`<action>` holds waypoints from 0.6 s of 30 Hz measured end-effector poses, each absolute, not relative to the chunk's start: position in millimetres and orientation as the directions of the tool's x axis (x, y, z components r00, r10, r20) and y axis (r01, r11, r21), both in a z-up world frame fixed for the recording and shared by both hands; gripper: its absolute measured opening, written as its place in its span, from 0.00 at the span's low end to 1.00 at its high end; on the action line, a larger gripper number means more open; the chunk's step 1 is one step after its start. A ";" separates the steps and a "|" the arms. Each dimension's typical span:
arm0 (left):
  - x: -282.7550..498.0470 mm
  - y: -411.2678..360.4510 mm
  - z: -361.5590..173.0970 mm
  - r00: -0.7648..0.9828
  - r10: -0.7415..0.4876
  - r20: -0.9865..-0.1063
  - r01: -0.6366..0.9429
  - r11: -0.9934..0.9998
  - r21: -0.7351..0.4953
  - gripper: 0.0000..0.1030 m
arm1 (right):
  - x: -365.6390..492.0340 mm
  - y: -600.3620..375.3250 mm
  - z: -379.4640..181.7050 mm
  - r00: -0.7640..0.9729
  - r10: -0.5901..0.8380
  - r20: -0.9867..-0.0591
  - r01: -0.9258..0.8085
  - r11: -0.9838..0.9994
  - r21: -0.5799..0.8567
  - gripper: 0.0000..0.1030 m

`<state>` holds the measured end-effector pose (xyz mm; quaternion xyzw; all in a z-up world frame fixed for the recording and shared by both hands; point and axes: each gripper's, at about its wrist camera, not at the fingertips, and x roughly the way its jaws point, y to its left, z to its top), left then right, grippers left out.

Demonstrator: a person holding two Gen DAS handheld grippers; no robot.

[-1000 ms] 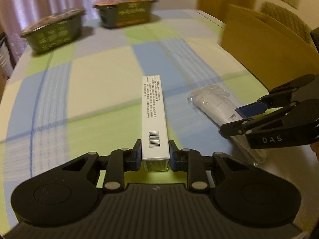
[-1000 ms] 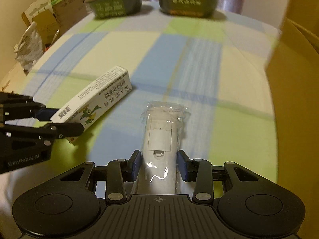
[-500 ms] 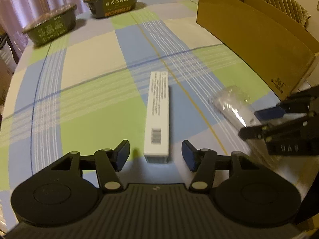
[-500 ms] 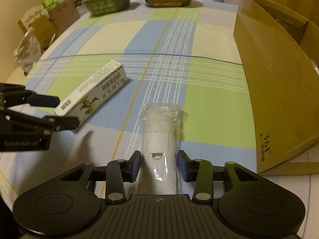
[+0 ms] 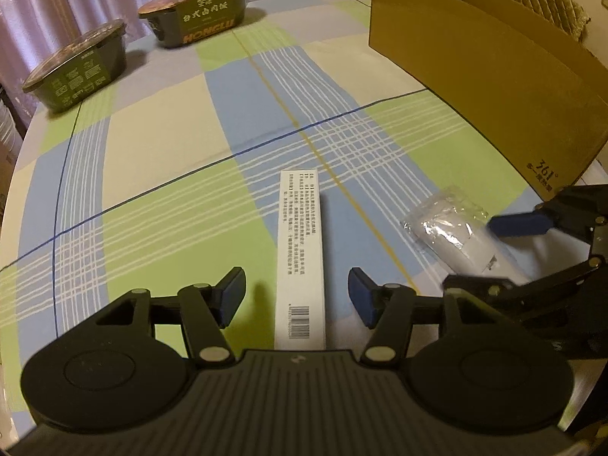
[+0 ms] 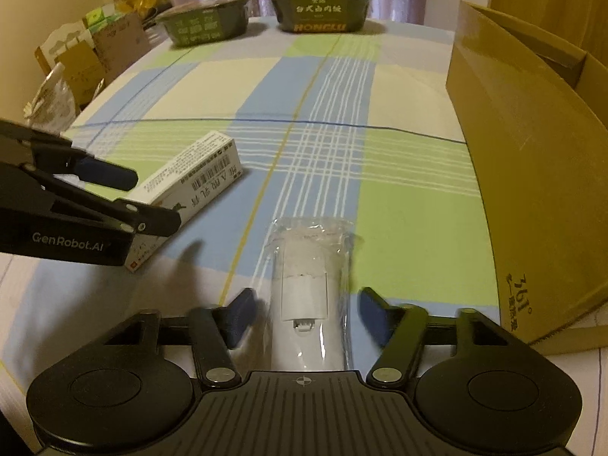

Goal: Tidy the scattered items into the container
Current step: 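Lift the medicine box and bagged item and carry both over the cardboard box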

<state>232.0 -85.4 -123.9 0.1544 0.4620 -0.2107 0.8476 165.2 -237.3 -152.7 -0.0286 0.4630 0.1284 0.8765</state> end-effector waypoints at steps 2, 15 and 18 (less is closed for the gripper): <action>232.2 -87.4 -125.3 0.485 -0.213 -0.848 0.503 0.861 0.071 0.53 | 164.4 -236.1 -153.1 0.541 0.191 -0.819 -0.255 0.965 0.057 0.64; 248.6 -95.8 -131.8 0.474 -0.211 -0.855 0.506 0.860 0.068 0.46 | 162.6 -231.5 -154.1 0.538 0.168 -0.826 -0.258 0.966 0.028 0.64; 253.2 -94.8 -134.3 0.474 -0.209 -0.855 0.512 0.856 0.075 0.37 | 162.2 -231.2 -154.4 0.539 0.168 -0.826 -0.258 0.966 0.028 0.64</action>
